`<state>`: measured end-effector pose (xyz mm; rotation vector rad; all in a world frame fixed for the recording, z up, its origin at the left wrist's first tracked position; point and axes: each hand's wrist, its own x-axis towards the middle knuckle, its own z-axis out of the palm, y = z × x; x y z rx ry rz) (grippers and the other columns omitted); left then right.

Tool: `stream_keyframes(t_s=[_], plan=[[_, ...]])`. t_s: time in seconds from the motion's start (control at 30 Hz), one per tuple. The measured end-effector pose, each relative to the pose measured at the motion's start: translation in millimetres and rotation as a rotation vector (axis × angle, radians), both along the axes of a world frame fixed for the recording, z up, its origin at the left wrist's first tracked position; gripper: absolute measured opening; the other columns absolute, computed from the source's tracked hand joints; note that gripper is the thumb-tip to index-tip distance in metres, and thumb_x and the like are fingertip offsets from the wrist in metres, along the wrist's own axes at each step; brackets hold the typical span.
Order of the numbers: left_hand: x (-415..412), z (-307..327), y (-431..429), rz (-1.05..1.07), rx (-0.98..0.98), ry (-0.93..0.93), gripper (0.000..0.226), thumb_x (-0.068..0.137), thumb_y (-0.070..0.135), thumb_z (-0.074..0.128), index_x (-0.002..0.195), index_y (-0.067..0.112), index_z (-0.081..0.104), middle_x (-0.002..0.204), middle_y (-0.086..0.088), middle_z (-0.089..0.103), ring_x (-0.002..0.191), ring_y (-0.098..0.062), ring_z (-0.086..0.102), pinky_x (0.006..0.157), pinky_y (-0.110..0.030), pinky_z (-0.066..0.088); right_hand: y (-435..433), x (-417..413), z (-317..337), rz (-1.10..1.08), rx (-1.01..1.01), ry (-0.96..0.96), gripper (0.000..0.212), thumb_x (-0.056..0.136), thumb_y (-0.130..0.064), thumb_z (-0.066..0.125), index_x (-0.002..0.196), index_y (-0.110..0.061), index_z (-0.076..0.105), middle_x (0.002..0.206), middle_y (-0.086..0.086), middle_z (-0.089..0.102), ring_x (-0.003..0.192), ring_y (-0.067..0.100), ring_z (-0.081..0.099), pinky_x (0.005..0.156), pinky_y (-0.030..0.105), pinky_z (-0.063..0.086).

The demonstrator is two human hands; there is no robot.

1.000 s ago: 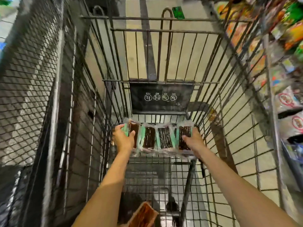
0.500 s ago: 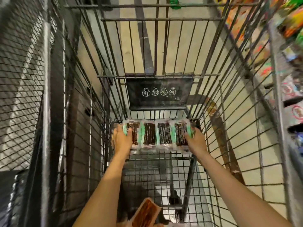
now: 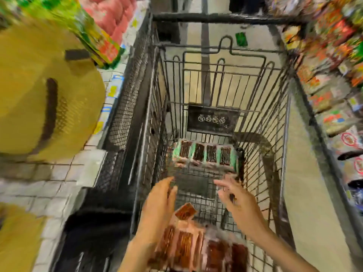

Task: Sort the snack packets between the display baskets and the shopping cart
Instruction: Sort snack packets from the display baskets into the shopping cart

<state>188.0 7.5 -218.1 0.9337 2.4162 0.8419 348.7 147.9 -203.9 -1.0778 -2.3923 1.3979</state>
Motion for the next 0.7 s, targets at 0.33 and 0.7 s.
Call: stream_keyframes(t_s=[0.33,0.7], plan=[[147.5,121.3,-250.0,0.552,0.106,0.037,0.028,0.083,0.004,0.068,0.102,0.025,0.070,0.102,0.008,0.071,0.095,0.018,0.056,0.082,0.005,0.034,-136.5,76.6,88.3,0.536,-0.102,0.070,0.027,0.082,-0.035,0.055,0.103,-0.030,0.070,0.113,-0.020,0.064,0.114,-0.005,0.053,0.098,0.015,0.038],[296.7,176.4,-419.9,0.829,0.015,0.180,0.028,0.089,0.039,0.055,0.117,0.044,0.057,0.118,0.029,0.060,0.111,0.016,0.052,0.089,-0.003,0.040,-296.7,68.2,145.5,1.093,-0.108,0.295,0.025,0.086,-0.025,0.057,0.109,-0.024,0.068,0.112,-0.015,0.066,0.111,0.005,0.059,0.094,0.014,0.042]])
